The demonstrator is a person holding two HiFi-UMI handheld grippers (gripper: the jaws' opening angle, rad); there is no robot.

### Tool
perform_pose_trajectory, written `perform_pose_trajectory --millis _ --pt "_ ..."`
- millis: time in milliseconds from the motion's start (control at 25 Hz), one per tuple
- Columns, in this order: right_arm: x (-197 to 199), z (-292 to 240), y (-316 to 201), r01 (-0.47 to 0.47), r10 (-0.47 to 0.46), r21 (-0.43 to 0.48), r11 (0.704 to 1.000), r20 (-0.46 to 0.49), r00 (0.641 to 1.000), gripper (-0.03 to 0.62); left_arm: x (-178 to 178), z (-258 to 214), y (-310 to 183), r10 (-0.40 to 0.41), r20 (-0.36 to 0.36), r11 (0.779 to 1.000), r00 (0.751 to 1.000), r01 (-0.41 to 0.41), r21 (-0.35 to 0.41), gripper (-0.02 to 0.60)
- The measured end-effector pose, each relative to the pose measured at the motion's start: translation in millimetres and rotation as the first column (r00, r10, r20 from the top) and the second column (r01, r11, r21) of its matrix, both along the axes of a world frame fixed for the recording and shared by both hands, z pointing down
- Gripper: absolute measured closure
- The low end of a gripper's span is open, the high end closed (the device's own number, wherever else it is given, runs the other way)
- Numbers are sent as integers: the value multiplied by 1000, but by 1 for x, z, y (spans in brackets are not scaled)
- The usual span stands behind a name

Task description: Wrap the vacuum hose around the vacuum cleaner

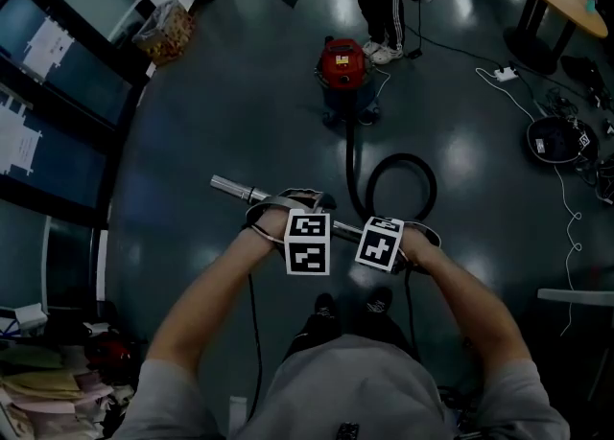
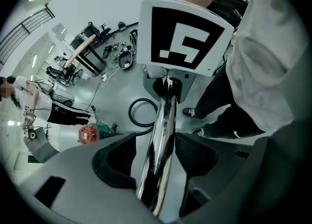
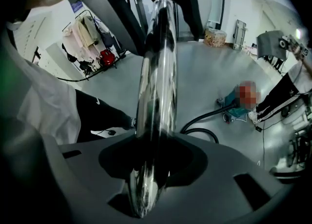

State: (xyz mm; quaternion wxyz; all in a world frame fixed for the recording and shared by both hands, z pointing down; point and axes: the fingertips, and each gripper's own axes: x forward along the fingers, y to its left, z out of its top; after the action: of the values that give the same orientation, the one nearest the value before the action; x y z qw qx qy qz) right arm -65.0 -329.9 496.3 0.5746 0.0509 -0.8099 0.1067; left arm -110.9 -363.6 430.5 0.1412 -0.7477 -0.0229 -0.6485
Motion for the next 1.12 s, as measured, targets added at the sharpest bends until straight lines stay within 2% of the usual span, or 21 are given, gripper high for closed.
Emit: perform_pose_trajectory --millis 120,240,480,640,680,720,760,960,1120 --pt "0 -6 3 26 -26 5 1000 8 1000 453 4 4 8 13 1 999 1000 -13 -36 339" --pt "-2 -11 0 36 -36 14 999 7 999 454 1 16 7 37 36 999 999 -36 -32 339" --pt "0 -10 -1 27 -27 9 1000 -27 999 453 -17 46 11 92 96 994 991 -86 -66 339" --pt "7 -15 -11 -13 13 1 1000 -42 999 453 -17 64 -3 104 124 991 987 -93 -92 344" --pt "8 -15 -14 -23 23 1 1000 -45 999 453 -16 68 -8 103 123 991 987 -92 -95 369" --pt "8 -15 -17 -32 32 5 999 -49 998 453 -15 71 -13 105 117 991 988 -94 -95 444" --pt "8 -14 -20 -39 39 9 999 -57 998 453 -15 73 -18 111 105 990 988 -101 -94 477" --pt "4 -14 -48 -78 80 20 997 -93 992 453 -18 76 -45 138 59 987 989 -132 -94 482" --pt "1 -18 -80 -116 130 138 984 -102 986 451 -25 83 -66 89 31 985 996 -84 -149 483"
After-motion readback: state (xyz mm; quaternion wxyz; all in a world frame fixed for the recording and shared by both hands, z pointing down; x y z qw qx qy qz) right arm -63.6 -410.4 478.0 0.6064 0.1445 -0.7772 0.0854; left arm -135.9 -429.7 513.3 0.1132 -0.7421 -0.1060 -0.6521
